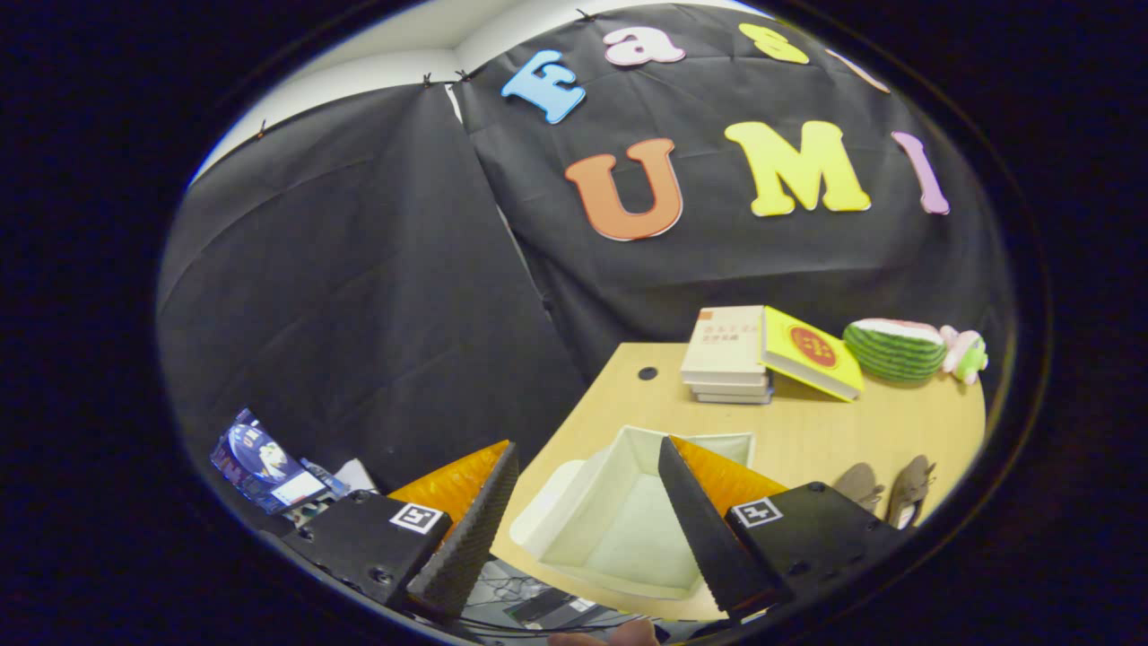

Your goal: Open the storage box then place both shoes into the box .Put the left shoe in first, then the right shoe, with the right side of both shoes facing outward in a uniform manner.

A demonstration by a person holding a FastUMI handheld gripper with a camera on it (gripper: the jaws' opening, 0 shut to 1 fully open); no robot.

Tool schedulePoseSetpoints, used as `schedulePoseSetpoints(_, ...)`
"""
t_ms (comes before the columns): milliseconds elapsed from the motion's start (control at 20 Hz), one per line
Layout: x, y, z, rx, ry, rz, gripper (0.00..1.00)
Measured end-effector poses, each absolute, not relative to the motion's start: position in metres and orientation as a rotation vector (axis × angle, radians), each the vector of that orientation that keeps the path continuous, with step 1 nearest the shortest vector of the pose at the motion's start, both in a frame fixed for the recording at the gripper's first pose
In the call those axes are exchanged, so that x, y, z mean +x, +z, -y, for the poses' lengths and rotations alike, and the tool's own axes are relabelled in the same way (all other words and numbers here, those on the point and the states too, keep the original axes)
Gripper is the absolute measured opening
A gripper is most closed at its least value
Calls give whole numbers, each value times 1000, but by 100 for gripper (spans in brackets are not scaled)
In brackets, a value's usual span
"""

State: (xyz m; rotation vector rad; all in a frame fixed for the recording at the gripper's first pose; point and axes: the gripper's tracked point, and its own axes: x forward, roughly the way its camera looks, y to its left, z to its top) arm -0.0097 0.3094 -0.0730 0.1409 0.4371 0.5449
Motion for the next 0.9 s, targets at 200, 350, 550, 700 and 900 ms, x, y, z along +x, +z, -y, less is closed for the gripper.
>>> schedulePoseSetpoints(200,-7,-75,-237,80,419,-402,100)
schedulePoseSetpoints(350,-6,-80,-183,50,337,-400,100)
schedulePoseSetpoints(550,-8,-102,-120,27,263,-447,100)
schedulePoseSetpoints(700,-7,-139,-80,44,239,-551,100)
schedulePoseSetpoints(900,2,-196,-41,61,232,-699,100)
